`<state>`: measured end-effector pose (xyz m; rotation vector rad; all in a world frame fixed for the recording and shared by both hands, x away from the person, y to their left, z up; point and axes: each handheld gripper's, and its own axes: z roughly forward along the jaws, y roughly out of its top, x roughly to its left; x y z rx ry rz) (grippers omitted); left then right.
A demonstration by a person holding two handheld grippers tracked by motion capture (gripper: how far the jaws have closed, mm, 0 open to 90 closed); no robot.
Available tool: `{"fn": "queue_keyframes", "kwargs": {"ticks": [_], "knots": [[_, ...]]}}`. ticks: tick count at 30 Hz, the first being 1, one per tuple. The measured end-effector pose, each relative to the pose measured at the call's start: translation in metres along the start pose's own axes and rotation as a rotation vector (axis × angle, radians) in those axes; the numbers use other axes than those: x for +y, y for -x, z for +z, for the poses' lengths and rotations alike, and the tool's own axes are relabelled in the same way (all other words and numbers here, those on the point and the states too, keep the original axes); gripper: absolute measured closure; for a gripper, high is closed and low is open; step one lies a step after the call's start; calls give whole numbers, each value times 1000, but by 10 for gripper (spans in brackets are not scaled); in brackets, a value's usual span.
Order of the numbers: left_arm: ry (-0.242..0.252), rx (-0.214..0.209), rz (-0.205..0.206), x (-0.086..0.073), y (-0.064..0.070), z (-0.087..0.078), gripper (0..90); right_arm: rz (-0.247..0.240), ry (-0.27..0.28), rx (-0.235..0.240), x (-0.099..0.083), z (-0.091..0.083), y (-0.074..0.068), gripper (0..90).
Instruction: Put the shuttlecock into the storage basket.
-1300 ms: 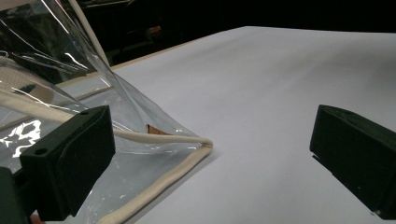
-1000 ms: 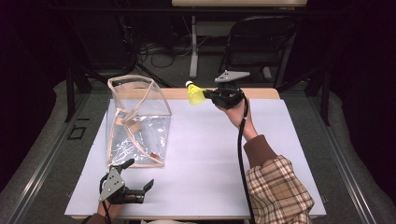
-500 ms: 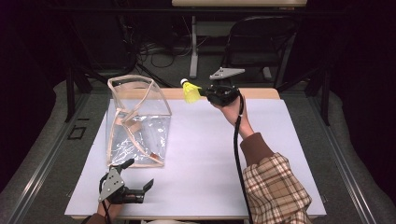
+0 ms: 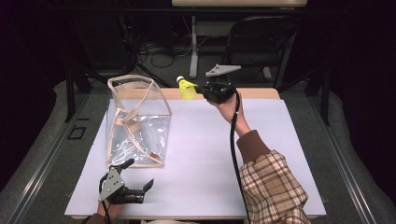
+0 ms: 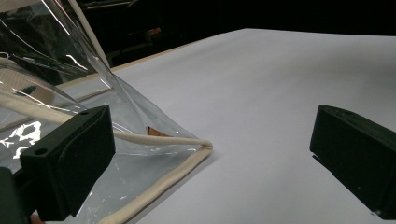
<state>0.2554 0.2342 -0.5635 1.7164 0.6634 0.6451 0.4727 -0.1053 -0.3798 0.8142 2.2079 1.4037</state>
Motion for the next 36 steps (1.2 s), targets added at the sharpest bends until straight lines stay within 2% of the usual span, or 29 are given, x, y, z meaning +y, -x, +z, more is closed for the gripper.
{"fn": "queue_keyframes", "kwargs": {"ticks": [36], "knots": [[0, -1, -3, 0, 0, 0, 1, -9, 42, 18, 29, 8, -11, 900]]}}
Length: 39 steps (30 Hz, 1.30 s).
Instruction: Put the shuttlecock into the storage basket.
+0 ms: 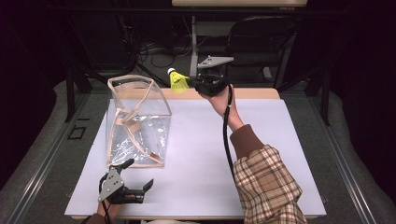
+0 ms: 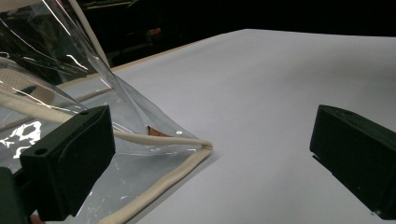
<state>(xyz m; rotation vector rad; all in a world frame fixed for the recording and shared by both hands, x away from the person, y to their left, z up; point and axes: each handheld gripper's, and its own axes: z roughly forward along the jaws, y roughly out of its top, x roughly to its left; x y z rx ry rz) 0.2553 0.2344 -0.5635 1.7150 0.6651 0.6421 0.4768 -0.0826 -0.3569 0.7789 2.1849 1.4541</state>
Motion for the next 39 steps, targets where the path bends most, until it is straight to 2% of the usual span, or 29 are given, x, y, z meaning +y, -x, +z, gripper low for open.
{"fn": "queue_keyframes", "kwargs": {"ticks": [39], "knots": [[3, 0, 4, 0, 0, -1, 0, -15, 20, 26, 23, 15, -16, 900]]}}
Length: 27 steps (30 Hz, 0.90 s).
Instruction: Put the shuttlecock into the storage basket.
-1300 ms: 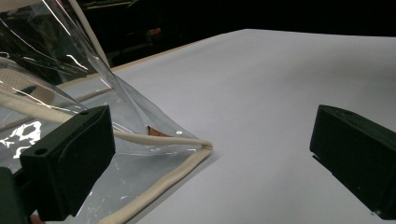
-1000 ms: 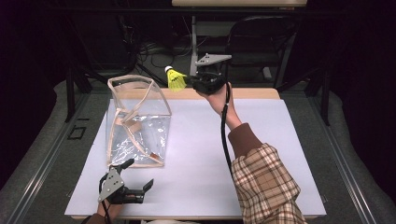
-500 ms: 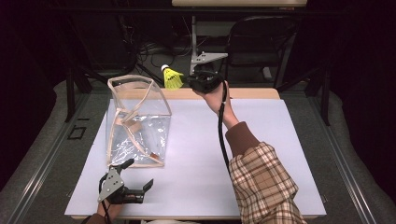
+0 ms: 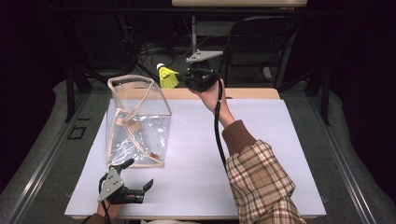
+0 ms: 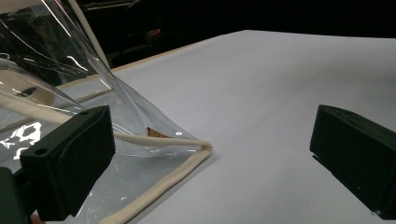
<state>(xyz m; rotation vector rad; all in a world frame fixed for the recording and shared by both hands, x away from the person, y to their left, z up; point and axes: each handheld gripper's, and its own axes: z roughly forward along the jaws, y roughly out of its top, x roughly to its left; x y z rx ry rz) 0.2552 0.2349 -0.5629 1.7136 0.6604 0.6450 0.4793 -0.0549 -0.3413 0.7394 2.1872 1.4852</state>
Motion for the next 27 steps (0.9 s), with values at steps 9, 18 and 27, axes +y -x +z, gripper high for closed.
{"fn": "queue_keyframes", "kwargs": {"ticks": [9, 18, 27], "knots": [[2, 0, 3, 0, 0, 0, 1, 1, -1, 7, 2, 5, -4, 900], [2, -1, 2, 0, 0, 0, 1, -2, 2, 13, 7, 9, -8, 900], [2, -2, 2, 0, 0, 0, 1, -4, 4, 17, 11, 14, -13, 900]]}}
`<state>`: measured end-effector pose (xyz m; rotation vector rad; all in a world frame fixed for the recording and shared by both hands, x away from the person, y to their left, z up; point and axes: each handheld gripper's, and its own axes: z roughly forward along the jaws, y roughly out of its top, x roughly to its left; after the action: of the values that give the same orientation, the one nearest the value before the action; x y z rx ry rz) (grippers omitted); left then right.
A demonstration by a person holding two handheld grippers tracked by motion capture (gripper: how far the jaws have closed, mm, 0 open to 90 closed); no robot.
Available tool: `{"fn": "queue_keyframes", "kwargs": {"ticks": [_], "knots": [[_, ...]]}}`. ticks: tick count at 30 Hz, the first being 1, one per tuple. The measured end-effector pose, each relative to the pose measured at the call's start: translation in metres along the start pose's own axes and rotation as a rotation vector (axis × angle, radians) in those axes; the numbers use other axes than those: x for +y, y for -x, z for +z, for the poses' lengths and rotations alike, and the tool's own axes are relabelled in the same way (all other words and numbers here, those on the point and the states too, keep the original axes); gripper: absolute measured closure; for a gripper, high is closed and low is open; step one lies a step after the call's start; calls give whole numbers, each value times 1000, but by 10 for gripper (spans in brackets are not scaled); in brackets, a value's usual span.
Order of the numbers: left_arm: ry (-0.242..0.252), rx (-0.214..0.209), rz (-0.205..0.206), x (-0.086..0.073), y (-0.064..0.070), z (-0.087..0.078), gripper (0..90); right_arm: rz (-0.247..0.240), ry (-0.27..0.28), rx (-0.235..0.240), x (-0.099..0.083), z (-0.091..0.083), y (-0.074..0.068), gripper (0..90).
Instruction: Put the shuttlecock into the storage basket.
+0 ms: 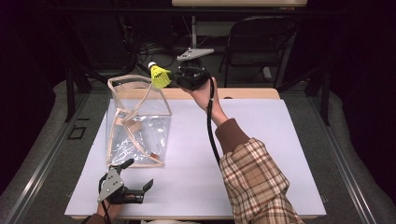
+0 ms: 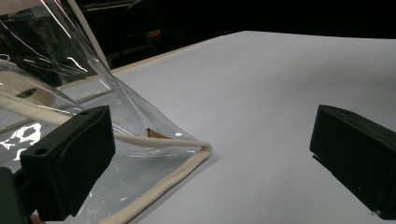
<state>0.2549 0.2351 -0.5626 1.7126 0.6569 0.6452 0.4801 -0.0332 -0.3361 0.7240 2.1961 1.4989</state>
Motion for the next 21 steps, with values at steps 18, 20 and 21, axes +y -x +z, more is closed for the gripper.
{"fn": "queue_keyframes", "kwargs": {"ticks": [18, 20, 21], "knots": [[0, 0, 1, 0, 0, 0, 0, 9, -11, 7, 5, 17, -5, 900], [0, 0, 1, 0, 0, 0, 0, 10, -17, 7, 5, 19, -5, 900], [2, 0, -2, 0, 0, 0, 1, 13, -16, 7, 5, 20, -5, 900]]}}
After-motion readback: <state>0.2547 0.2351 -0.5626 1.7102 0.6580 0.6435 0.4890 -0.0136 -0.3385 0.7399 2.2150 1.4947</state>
